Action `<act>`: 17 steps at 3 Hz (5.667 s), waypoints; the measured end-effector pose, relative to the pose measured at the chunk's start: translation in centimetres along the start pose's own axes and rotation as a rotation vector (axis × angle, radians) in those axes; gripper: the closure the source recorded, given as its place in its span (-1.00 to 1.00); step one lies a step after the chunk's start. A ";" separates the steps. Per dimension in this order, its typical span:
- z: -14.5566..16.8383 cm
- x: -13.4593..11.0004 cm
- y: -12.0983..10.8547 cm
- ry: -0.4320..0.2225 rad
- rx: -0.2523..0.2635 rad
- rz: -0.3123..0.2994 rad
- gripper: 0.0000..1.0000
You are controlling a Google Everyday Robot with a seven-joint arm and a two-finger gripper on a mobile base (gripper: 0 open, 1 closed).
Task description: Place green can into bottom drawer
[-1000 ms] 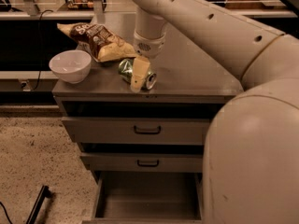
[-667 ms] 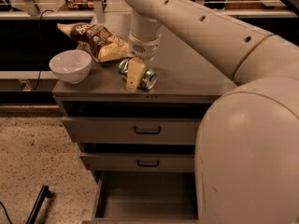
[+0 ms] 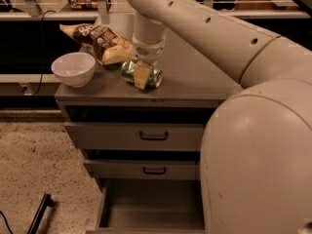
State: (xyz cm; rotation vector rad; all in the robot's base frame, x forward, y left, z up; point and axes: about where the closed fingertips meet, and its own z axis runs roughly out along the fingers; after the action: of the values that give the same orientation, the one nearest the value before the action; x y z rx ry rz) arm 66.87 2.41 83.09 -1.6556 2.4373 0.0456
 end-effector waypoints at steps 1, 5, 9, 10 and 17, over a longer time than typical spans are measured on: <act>-2.8 0.2 1.9 -0.056 -0.052 -0.079 0.68; -11.4 24.9 16.2 -0.071 -0.015 0.099 1.00; 8.5 25.2 14.0 -0.095 -0.103 -0.045 1.00; 17.6 33.1 17.4 -0.057 -0.173 0.042 1.00; 44.8 31.7 16.4 -0.478 -0.154 -0.140 1.00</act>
Offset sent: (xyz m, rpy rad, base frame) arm -0.1695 -0.0877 0.1384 0.1882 -0.0319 0.1787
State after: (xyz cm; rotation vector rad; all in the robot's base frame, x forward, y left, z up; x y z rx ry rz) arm 46.81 -14.50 32.18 -1.6391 1.9973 0.5529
